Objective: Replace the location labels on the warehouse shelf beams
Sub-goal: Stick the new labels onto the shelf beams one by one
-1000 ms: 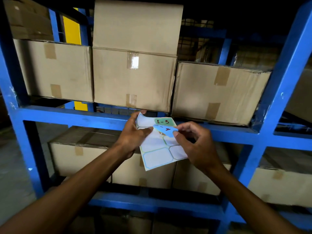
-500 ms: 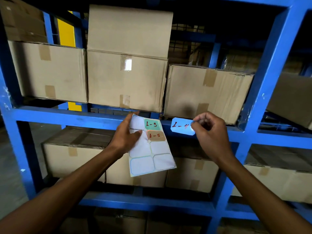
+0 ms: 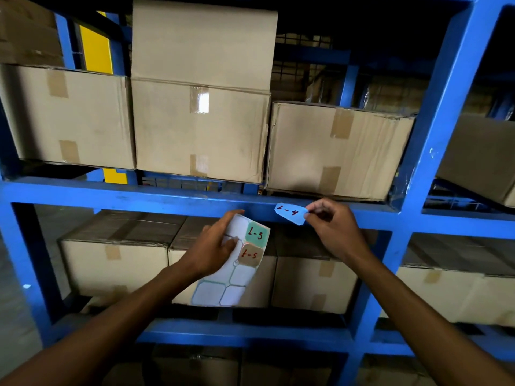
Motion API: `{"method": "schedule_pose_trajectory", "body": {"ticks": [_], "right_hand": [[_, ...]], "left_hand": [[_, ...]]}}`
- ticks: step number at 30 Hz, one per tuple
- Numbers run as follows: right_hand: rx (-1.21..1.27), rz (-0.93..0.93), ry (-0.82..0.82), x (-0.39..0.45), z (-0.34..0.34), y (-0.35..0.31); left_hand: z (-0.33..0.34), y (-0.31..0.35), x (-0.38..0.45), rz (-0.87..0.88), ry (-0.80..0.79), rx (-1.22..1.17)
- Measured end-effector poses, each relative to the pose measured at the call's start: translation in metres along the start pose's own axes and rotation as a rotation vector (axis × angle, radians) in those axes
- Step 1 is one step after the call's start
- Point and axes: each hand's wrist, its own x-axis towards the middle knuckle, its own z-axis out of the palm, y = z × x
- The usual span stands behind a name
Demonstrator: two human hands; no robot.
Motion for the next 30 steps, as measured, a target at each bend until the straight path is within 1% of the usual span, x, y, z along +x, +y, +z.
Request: {"method": "schedule_pose_trajectory", "body": {"ticks": [4, 6, 8, 12, 15, 20, 30], "right_hand": [[-0.047, 0.027, -0.028, 0.016, 0.025, 0.024], [-0.057, 0.032, -0.047, 0.025, 0.039, 0.033], [-0.056, 0.037, -0.054, 0.034, 0.049, 0.040], [-0.076, 0.022, -0.030, 0.051, 0.058, 0.048], [-0.087, 0.022, -0.004, 0.058, 0.062, 0.052], [-0.128, 0.038, -0.007, 0.063, 0.068, 0.061], [-0.193, 0.023, -0.010, 0.069, 0.069, 0.066]], "left_hand": [[0.003, -0.012, -0.002, 0.076, -0.110, 0.085], [0.004, -0.017, 0.003, 0.111, -0.182, 0.154], [0.005, -0.022, 0.011, 0.142, -0.221, 0.227], [0.008, -0.031, 0.029, 0.159, -0.288, 0.357], [0.013, -0.037, 0.042, 0.170, -0.343, 0.402], [0.022, -0.042, 0.061, 0.245, -0.371, 0.441], [0.036, -0.043, 0.081, 0.229, -0.365, 0.556]]}}
